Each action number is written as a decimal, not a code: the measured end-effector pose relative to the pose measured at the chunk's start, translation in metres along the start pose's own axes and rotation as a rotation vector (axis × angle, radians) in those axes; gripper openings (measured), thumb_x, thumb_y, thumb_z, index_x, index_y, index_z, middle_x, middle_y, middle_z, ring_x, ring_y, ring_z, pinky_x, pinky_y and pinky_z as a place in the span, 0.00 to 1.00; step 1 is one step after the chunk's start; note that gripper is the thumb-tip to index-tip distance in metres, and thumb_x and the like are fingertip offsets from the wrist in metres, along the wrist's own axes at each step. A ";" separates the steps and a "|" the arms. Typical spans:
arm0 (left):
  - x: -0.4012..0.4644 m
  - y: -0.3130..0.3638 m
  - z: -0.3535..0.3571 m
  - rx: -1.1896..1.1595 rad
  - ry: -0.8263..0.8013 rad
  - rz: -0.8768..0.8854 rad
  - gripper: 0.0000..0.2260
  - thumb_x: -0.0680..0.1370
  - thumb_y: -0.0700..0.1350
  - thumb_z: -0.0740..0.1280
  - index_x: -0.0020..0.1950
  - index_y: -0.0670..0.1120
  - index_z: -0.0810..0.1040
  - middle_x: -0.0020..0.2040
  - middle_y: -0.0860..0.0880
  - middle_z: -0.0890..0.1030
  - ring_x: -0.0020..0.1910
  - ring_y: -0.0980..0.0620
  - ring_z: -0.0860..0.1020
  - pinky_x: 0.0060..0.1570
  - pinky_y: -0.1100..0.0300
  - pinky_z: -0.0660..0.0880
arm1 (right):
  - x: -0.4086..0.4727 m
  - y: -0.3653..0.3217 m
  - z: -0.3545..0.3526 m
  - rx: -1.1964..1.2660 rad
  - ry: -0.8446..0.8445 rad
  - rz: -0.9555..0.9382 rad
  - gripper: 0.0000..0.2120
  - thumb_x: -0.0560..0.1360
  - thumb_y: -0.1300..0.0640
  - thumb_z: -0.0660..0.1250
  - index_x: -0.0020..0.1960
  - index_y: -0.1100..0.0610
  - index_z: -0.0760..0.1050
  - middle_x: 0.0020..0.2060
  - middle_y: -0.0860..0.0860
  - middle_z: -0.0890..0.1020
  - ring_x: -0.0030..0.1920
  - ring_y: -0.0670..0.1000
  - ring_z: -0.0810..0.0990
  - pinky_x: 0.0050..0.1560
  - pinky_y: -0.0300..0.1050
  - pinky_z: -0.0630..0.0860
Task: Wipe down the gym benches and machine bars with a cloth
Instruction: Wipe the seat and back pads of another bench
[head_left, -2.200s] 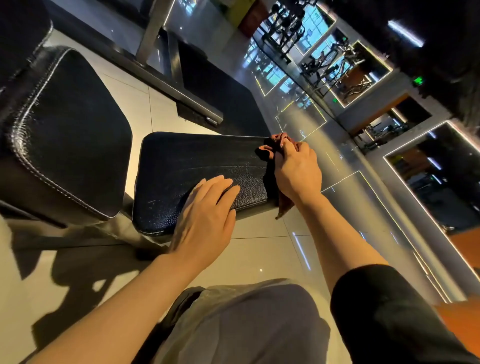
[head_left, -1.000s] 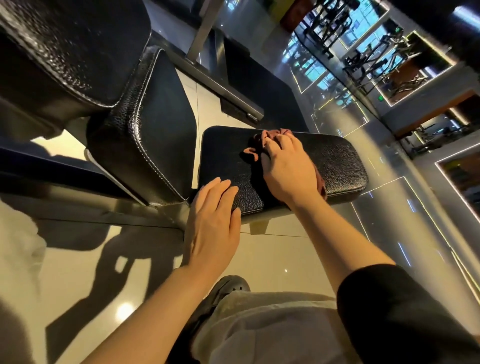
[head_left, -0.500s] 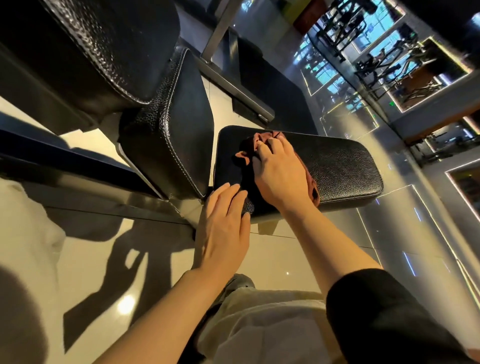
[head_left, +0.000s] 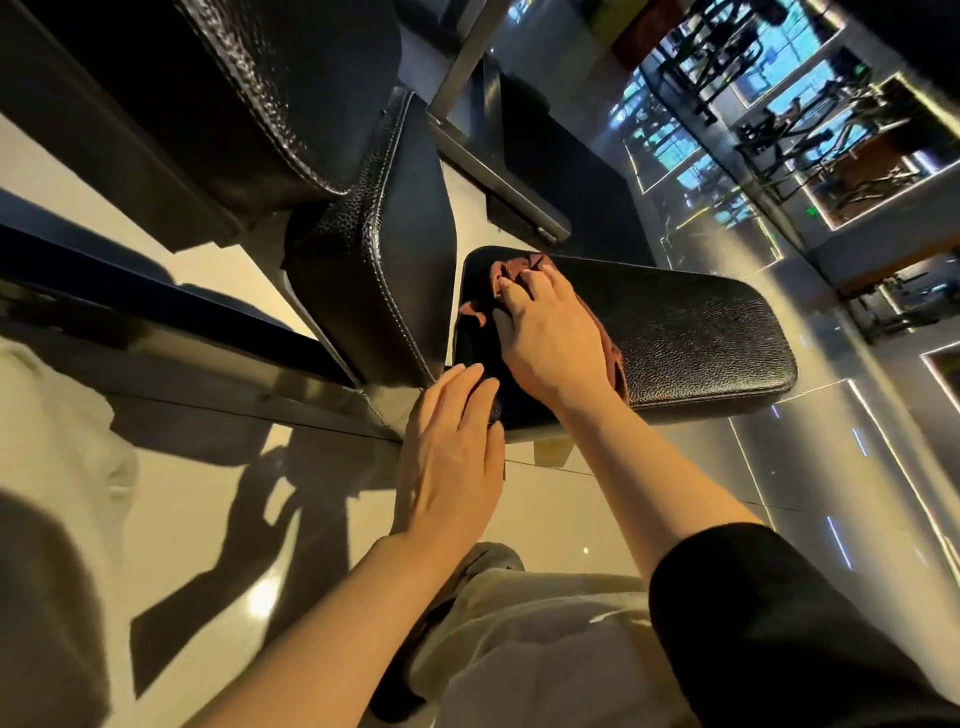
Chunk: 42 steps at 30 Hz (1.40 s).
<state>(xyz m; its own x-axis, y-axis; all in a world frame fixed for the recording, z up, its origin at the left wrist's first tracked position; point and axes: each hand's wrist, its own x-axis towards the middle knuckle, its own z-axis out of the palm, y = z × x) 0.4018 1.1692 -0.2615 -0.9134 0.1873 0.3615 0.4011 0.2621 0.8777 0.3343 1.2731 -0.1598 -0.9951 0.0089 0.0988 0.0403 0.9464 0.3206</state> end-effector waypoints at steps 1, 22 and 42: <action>-0.001 0.001 -0.001 0.004 -0.008 -0.001 0.19 0.79 0.46 0.55 0.66 0.40 0.75 0.65 0.43 0.76 0.67 0.45 0.71 0.64 0.44 0.72 | 0.003 0.001 0.002 -0.002 -0.012 0.008 0.19 0.83 0.51 0.55 0.70 0.57 0.71 0.67 0.55 0.75 0.71 0.56 0.67 0.74 0.48 0.57; -0.045 0.003 -0.032 0.072 -0.138 -0.184 0.27 0.78 0.37 0.63 0.76 0.42 0.60 0.75 0.45 0.62 0.73 0.47 0.63 0.67 0.60 0.60 | -0.050 -0.022 0.002 0.088 -0.135 -0.149 0.18 0.82 0.50 0.59 0.69 0.53 0.73 0.67 0.51 0.74 0.69 0.54 0.68 0.71 0.48 0.62; -0.042 0.013 -0.041 0.067 -0.137 -0.163 0.28 0.79 0.35 0.62 0.77 0.45 0.58 0.77 0.48 0.61 0.73 0.49 0.62 0.68 0.58 0.65 | -0.102 -0.008 0.001 0.032 0.051 -0.274 0.27 0.66 0.66 0.76 0.65 0.60 0.77 0.64 0.59 0.77 0.69 0.63 0.70 0.70 0.56 0.65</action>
<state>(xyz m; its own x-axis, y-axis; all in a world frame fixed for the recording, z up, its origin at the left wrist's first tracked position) 0.4424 1.1264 -0.2524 -0.9503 0.2629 0.1669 0.2572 0.3605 0.8966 0.4353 1.2646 -0.1737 -0.9626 -0.2641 0.0601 -0.2332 0.9212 0.3115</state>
